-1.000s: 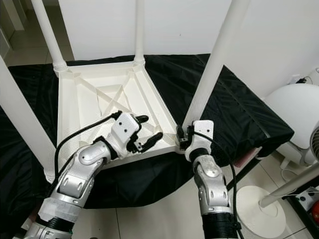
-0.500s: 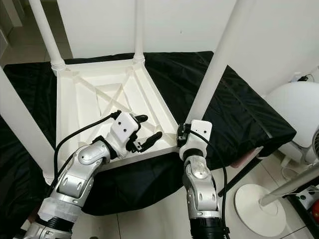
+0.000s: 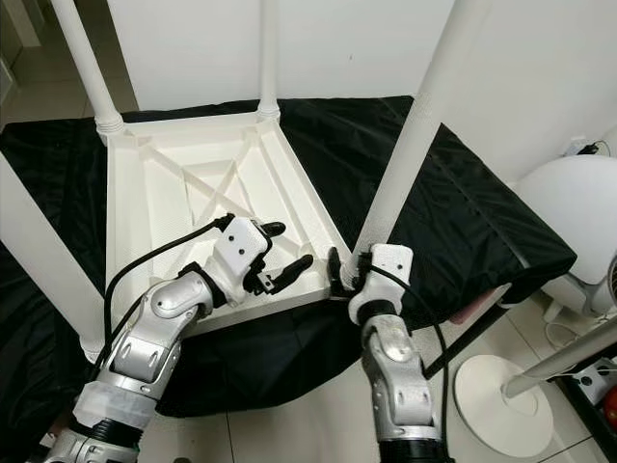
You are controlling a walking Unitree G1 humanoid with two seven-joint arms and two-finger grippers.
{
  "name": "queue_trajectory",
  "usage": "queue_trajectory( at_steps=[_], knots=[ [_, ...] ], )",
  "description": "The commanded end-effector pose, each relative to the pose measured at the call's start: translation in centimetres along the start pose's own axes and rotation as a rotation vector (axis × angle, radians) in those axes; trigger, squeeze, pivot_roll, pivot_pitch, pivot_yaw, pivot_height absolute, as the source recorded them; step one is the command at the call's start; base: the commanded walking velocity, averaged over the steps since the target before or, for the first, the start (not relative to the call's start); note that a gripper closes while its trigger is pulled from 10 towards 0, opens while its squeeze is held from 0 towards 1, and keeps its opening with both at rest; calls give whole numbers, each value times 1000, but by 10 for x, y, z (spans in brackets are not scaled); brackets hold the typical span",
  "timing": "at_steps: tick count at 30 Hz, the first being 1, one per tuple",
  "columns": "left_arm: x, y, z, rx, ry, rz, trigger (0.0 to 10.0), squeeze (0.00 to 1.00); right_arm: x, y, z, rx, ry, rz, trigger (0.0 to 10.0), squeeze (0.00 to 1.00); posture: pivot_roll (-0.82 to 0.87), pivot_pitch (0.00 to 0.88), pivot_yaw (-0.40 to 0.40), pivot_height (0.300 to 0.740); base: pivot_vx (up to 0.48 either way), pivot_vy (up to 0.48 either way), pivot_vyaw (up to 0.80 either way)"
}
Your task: Building children table
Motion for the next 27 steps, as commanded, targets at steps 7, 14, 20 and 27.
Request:
queue_trajectory(
  at_steps=[7,14,20,27],
  knots=[
    [1,-2,-10,103,-21,11,10000,0,0,-7,16,201,84,29,10000,0,-67,28,-37,740,0,0,0],
    [2,-4,-11,103,-25,13,10000,0,4,-17,16,324,141,40,10000,0,-64,20,-39,740,0,0,0],
    [4,-6,-11,102,-37,22,10000,0,3,-31,11,468,198,33,10000,0,-59,13,-41,740,0,0,0],
    [5,-6,-12,106,-45,23,10000,0,-4,-34,8,539,225,8,0,0,-52,11,-42,740,0,0,0]
  ],
)
Point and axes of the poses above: a point about 5 cm out from each wrist's last joint towards the gripper, its own y axis pointing back from the gripper into the wrist, its own x axis along the axis of the wrist's last joint, z = x × y, the point moved 3 cm from there along -y, pointing out of the wrist towards the gripper, and after that the axes turned 8 degrees about y, right-handed, at the moved point
